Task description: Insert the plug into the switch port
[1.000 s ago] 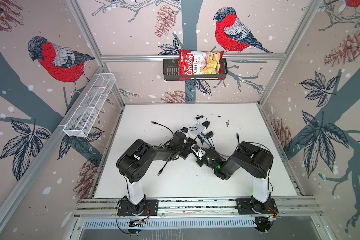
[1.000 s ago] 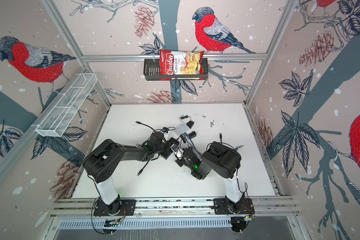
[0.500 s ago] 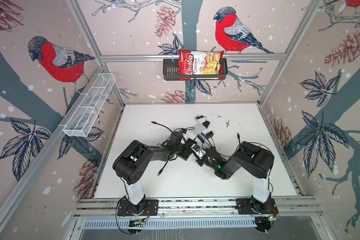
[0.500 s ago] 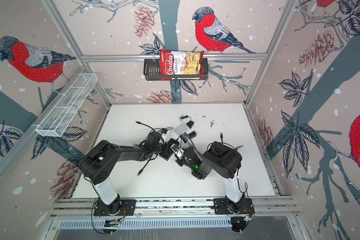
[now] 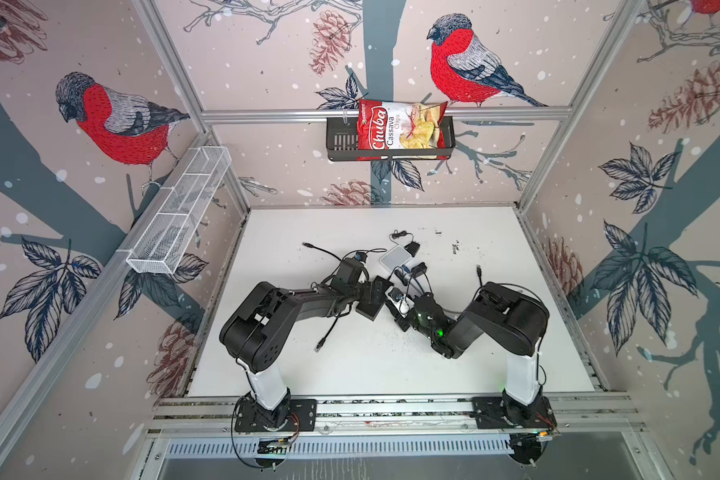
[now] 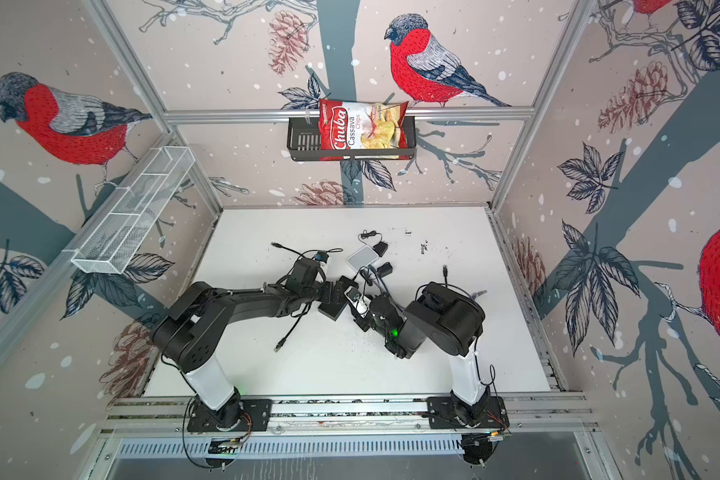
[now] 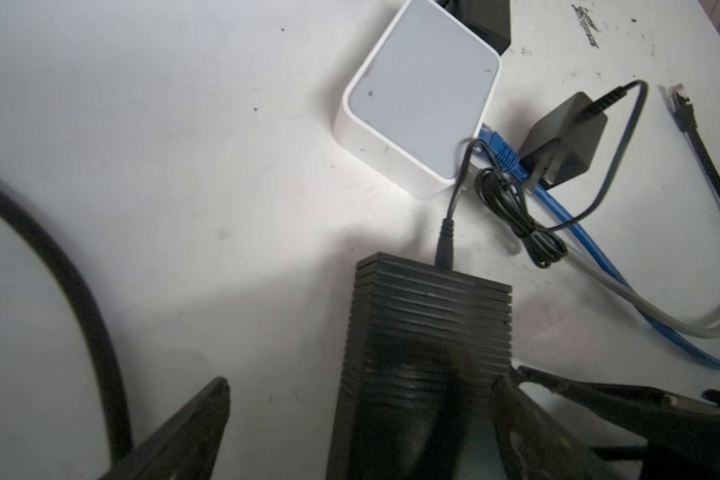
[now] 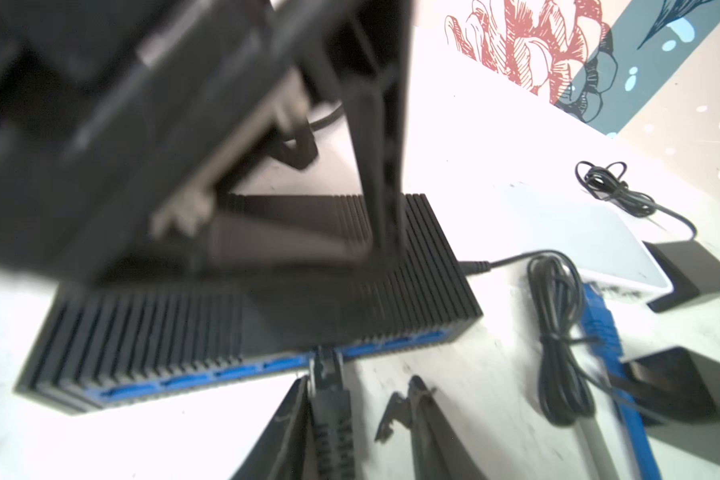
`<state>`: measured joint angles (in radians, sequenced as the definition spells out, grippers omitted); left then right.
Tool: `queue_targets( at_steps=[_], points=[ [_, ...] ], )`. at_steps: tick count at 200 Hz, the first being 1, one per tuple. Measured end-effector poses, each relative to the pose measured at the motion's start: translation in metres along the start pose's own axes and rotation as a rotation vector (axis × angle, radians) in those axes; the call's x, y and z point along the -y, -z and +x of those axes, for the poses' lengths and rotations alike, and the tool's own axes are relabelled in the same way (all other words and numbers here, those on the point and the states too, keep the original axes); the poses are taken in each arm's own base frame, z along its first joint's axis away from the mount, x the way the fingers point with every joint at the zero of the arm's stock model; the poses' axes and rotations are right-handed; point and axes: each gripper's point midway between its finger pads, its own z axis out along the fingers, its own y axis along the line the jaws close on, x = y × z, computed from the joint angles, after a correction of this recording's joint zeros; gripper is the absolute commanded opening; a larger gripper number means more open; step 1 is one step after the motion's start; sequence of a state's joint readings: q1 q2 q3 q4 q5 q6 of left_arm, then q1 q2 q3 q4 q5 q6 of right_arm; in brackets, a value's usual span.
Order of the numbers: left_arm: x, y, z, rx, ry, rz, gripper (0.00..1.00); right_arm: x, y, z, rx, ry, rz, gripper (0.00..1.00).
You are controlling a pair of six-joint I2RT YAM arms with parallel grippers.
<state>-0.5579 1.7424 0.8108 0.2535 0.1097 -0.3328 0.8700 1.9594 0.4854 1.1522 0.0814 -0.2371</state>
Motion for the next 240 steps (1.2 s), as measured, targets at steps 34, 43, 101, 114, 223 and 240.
queue_targets(
  at_steps=[34,43,101,114,223,240],
  points=[
    [-0.007,0.013,-0.012,0.043,0.009,-0.028,0.96,0.001,0.014,0.001,0.010,0.000,0.002,0.91],
    [-0.008,0.017,-0.014,0.052,0.010,-0.032,0.96,0.002,0.019,-0.002,0.025,-0.002,0.003,0.99],
    [-0.027,0.038,-0.013,0.053,0.034,-0.141,0.96,0.017,0.037,-0.054,0.152,0.009,0.042,0.99],
    [-0.034,0.044,-0.007,0.034,0.054,-0.179,0.96,0.026,0.038,-0.068,0.164,0.001,0.080,0.99],
    [-0.055,0.102,0.030,-0.158,-0.001,-0.335,0.93,0.134,0.076,-0.109,0.112,-0.410,0.520,0.99],
    [-0.057,0.105,0.037,-0.191,-0.008,-0.347,0.91,0.133,0.075,-0.110,0.091,-0.423,0.496,0.99]
  ],
)
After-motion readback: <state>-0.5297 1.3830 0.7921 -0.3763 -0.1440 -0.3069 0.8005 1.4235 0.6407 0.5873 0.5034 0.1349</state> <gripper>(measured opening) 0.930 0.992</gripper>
